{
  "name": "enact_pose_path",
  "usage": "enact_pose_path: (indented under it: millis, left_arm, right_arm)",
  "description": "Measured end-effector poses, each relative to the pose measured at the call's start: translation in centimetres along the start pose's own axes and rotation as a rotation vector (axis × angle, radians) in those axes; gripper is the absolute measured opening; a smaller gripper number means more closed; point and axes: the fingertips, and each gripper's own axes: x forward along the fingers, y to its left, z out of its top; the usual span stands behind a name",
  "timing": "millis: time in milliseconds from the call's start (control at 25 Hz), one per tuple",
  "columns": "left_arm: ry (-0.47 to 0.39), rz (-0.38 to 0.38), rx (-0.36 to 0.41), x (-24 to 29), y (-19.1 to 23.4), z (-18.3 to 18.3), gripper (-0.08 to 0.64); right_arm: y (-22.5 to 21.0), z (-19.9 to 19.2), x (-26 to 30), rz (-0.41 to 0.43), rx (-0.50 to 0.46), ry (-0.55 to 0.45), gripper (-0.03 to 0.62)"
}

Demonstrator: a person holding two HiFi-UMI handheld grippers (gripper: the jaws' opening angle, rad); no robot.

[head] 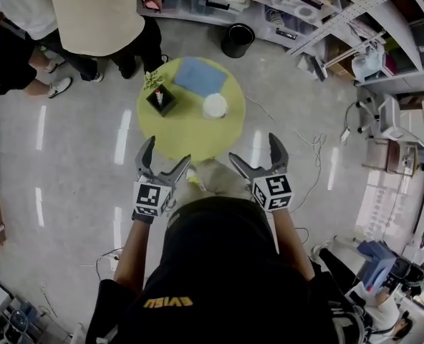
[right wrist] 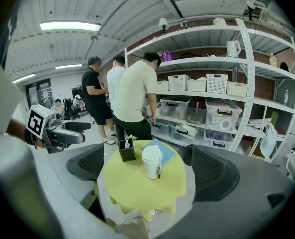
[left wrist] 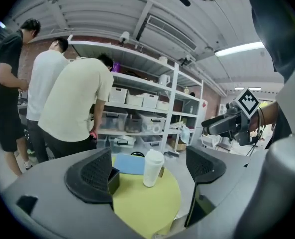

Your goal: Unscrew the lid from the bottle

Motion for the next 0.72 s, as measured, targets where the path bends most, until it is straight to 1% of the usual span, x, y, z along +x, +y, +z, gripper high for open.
enact_pose_path:
  millis: [240, 360, 440, 560, 720]
  left_arm:
    - [0.065, -0.014, 0.047, 5.8, 0.4, -1.7, 0.459]
    - [0.131, -0.069, 0.099, 9.1, -0.2, -3.5, 0.459]
    - [0.172, -0.109, 0.109, 11.2, -0.6, -4.7, 0.459]
    - [0.221, -0.126, 0.108, 14.1, -0.3, -6.3, 0.459]
    - [0.281, -0.127, 0.176, 17.1, 0.0, -9.7, 0.459]
  right_arm:
    - [-2.3, 0.7, 5.4, 0.062, -0.028, 0.062, 0.544]
    - [-2.7, 0.9, 8.1, 0.114, -0.048, 0.100, 0.535]
    - [-2.6, 0.8, 9.9, 0.156, -0.063, 0.131, 0.531]
    - [-2.0, 0.4, 12.7, 0.215, -0.068, 0.165, 0.522]
    - [-1.3, -1.6, 15.8, 0.268, -0.068, 0.229, 0.514]
